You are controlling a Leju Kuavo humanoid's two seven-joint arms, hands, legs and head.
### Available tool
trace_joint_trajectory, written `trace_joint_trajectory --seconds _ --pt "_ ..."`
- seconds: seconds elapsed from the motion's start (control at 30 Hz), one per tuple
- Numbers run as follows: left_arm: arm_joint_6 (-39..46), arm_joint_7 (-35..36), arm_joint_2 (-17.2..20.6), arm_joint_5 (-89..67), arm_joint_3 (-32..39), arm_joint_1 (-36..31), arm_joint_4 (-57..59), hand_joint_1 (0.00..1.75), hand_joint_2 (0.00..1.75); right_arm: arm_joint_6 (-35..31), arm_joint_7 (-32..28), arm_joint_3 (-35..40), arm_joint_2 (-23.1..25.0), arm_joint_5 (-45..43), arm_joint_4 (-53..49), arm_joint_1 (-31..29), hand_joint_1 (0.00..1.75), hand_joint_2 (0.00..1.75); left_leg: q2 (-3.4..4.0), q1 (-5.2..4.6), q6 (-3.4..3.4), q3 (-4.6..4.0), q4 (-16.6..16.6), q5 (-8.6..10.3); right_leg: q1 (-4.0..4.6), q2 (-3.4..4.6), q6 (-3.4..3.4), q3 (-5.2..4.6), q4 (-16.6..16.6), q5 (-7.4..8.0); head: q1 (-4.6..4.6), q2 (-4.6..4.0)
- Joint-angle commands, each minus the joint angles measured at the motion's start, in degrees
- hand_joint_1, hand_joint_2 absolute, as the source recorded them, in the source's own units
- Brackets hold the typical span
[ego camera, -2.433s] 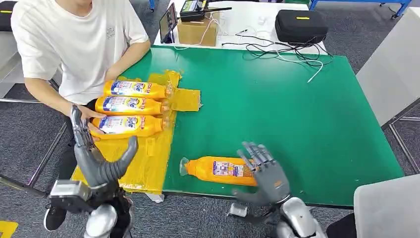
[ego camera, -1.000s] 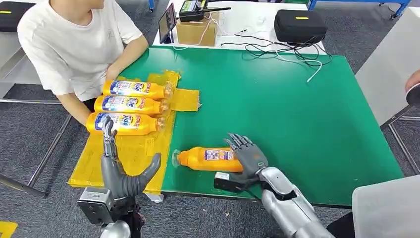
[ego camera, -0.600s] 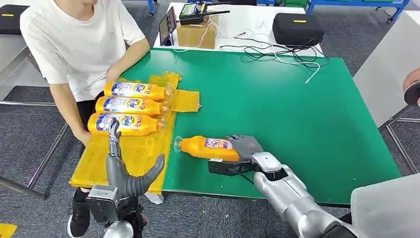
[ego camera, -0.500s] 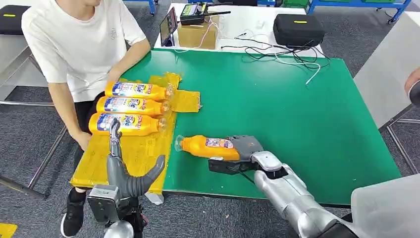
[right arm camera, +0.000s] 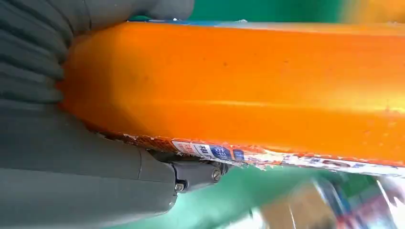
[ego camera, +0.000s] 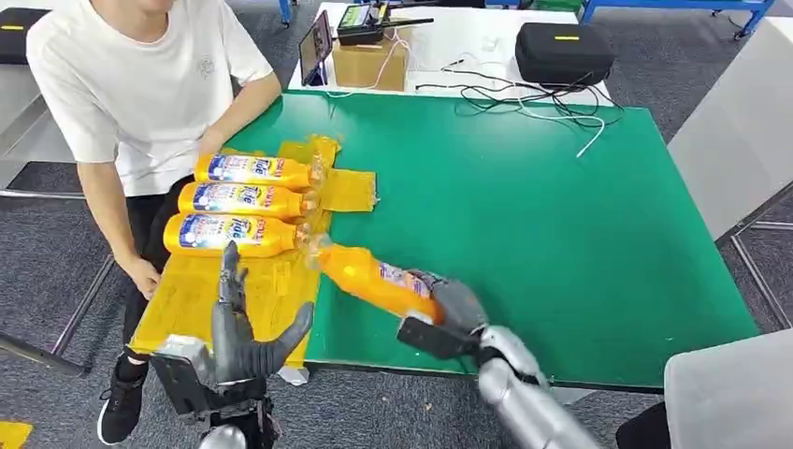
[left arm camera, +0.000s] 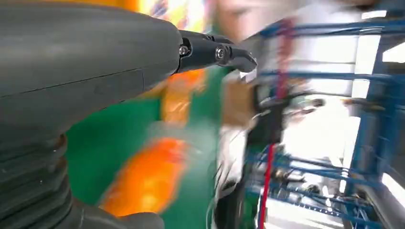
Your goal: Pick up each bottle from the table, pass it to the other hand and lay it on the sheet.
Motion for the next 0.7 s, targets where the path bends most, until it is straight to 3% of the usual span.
trace_joint_trajectory --seconds 0.03,0.07,0.1,0.2,0.37,0.5,0.6,0.7 --pt "-2.05 0.55 -1.41 7.33 1.02 1.42 0.9 0.0 1.75 -6.76 -3.73 -9.18 2.95 -3.58 -16.24 6.8 1.75 1.75 0.01 0.03 -0.07 -0.15 0.04 -0.05 0.03 -0.03 -0.09 -0.14 0.04 -0.05 -0.04 0.0" --pt "-2.13 0.03 -1.37 7.86 0.68 1.71 0.96 0.0 1.75 -9.39 -5.07 -10.12 3.11 -3.76 -16.98 6.86 1.75 1.75 0.05 0.03 -0.04 -0.18 0.02 -0.03 0.02 -0.02 -0.07 -0.2 0.01 -0.03 -0.02 0.0" --pt "-2.44 -0.88 1.43 8.53 -1.07 1.17 1.9 0.0 1.75 -14.55 -7.07 -10.38 2.59 -1.41 -17.94 6.46 1.75 1.75 0.03 0.04 -0.06 -0.13 0.04 -0.08 0.04 -0.05 -0.09 -0.12 0.01 -0.08 0.0 0.0" --pt "-3.84 -3.63 5.2 7.48 -5.29 0.92 4.23 0.0 1.75 -16.54 -9.22 -12.31 2.09 -5.51 -23.41 7.62 1.75 1.75 0.02 -0.05 -0.06 -0.2 -0.02 -0.02 -0.06 -0.04 -0.09 -0.2 0.03 -0.06 -0.02 0.0" --pt "-11.7 -4.69 8.46 7.74 -12.04 0.38 6.29 0.0 1.75 -4.86 -8.7 -6.14 0.05 -6.55 -23.46 6.98 1.75 1.75 0.02 -0.02 -0.11 -0.1 -0.04 -0.07 -0.03 -0.04 -0.15 -0.11 -0.05 -0.09 -0.02 0.0" --pt "-11.6 -4.78 8.33 7.59 -11.99 0.02 6.42 0.0 1.75 -4.2 -9.57 -4.63 0.43 -5.94 -22.02 6.96 1.75 1.75 0.09 -0.04 -0.07 -0.22 -0.06 -0.02 -0.04 0.03 -0.1 -0.28 -0.05 -0.01 -0.02 0.0" --pt "-12.81 -4.58 7.84 7.54 -11.84 -0.91 6.78 0.0 1.75 0.83 -10.36 2.61 -0.38 -1.59 -19.72 6.75 1.75 1.75 0.03 0.01 -0.11 -0.19 -0.04 -0.04 0.02 -0.06 -0.14 -0.24 -0.04 -0.05 -0.02 0.02" --pt "-13.54 -4.21 7.48 7.68 -11.47 -1.13 6.59 0.0 1.75 0.54 -10.16 5.99 0.54 0.18 -17.78 6.83 1.75 1.75 0.19 0.05 -0.07 -0.21 -0.08 -0.05 0.04 0.12 -0.1 -0.26 -0.08 0.01 0.0 0.0"
